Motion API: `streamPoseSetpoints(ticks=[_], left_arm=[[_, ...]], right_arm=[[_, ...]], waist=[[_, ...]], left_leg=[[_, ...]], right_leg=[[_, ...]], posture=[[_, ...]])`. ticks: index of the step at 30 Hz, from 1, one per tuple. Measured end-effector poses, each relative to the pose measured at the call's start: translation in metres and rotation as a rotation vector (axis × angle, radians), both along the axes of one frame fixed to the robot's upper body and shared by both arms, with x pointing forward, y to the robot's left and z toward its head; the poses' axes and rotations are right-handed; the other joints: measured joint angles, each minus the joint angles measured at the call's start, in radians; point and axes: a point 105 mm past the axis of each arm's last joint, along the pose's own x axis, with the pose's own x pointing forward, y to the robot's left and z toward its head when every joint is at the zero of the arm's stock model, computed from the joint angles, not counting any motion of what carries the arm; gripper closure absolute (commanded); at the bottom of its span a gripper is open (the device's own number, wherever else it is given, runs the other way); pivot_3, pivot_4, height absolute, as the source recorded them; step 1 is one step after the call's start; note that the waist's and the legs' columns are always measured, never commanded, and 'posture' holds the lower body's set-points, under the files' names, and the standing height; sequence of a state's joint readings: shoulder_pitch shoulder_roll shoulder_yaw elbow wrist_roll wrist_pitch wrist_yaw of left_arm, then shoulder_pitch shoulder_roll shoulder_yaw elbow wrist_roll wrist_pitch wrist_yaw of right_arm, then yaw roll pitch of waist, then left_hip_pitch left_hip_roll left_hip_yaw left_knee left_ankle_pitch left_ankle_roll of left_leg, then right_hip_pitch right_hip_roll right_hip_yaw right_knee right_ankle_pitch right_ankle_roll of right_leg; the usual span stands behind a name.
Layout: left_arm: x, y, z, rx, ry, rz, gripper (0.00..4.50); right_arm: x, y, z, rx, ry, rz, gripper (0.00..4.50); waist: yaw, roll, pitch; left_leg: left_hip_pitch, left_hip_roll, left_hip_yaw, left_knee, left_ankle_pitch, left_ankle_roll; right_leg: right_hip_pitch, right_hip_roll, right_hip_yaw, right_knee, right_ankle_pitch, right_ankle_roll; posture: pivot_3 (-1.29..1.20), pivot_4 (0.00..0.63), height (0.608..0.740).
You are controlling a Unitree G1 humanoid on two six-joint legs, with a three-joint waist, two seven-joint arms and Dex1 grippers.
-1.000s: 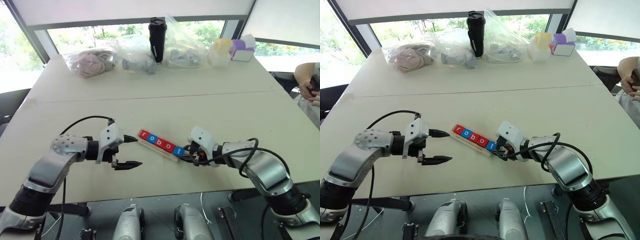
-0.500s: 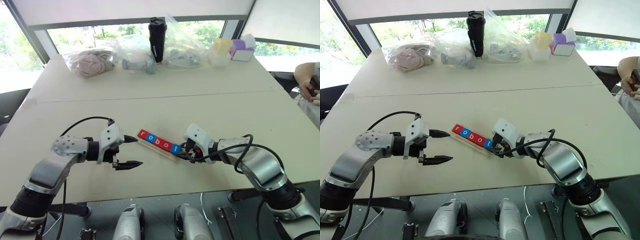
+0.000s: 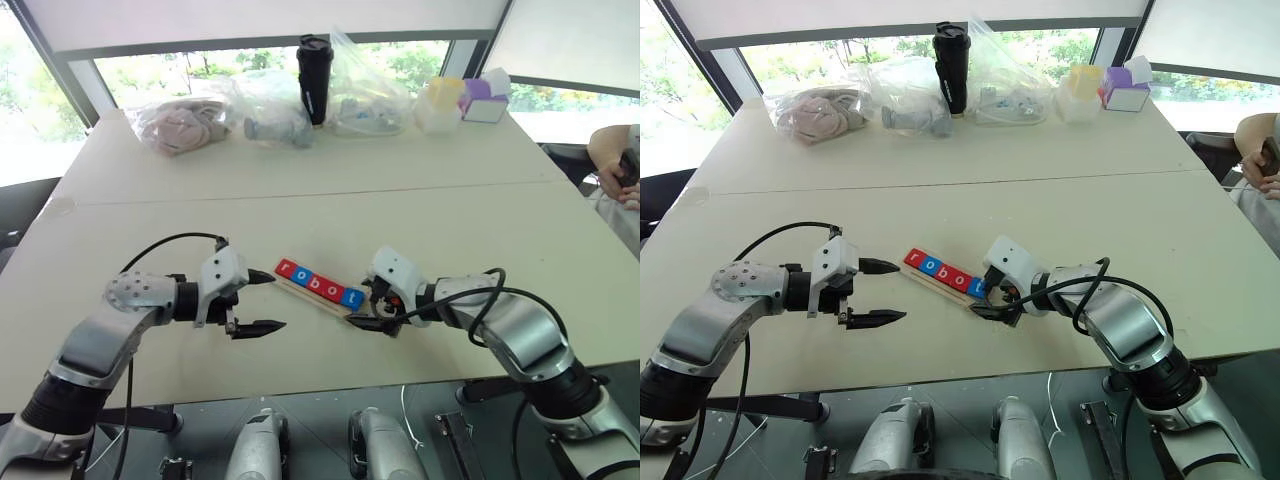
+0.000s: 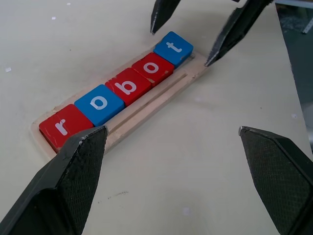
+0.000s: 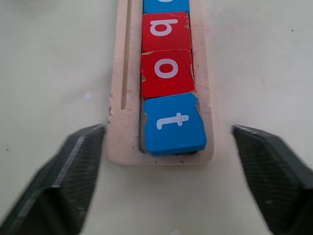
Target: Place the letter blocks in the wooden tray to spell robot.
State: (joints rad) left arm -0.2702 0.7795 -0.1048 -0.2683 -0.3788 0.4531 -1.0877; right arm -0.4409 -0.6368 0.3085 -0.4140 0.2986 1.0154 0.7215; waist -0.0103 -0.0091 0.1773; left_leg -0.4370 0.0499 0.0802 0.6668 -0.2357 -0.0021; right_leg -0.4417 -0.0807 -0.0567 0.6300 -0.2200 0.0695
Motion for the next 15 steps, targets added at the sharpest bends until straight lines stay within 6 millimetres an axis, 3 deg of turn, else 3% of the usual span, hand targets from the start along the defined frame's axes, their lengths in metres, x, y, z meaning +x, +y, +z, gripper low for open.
streamPoseSetpoints(ticks=[3,9,15], left_arm=[[0.0,0.0,0.0,0.0,-0.001,0.001,0.0],[0.003,0.001,0.0,0.005,-0.005,0.008,0.0],[0.003,0.001,-0.001,0.008,-0.008,0.011,0.0]], right_arm=[[0.002,0.002,0.006,0.023,-0.014,-0.001,0.08],[0.014,0.002,0.037,0.125,-0.119,-0.014,0.08],[0.04,-0.027,0.034,0.065,-0.199,-0.151,0.08]], waist=[[0.0,0.0,0.0],[0.002,0.0,0.0],[0.0,0.0,0.0]], left_leg=[[0.0,0.0,0.0,0.0,0.0,0.0],[0.0,0.0,0.0,0.0,0.0,0.0],[0.0,0.0,0.002,0.0,0.0,0.0]], right_leg=[[0.0,0.0,0.0,0.0,0.0,0.0],[0.0,0.0,0.0,0.0,0.0,0.0],[0.0,0.0,0.0,0.0,0.0,0.0]], posture=[[0.0,0.15,0.74],[0.0,0.15,0.74],[0.0,0.15,0.74]])
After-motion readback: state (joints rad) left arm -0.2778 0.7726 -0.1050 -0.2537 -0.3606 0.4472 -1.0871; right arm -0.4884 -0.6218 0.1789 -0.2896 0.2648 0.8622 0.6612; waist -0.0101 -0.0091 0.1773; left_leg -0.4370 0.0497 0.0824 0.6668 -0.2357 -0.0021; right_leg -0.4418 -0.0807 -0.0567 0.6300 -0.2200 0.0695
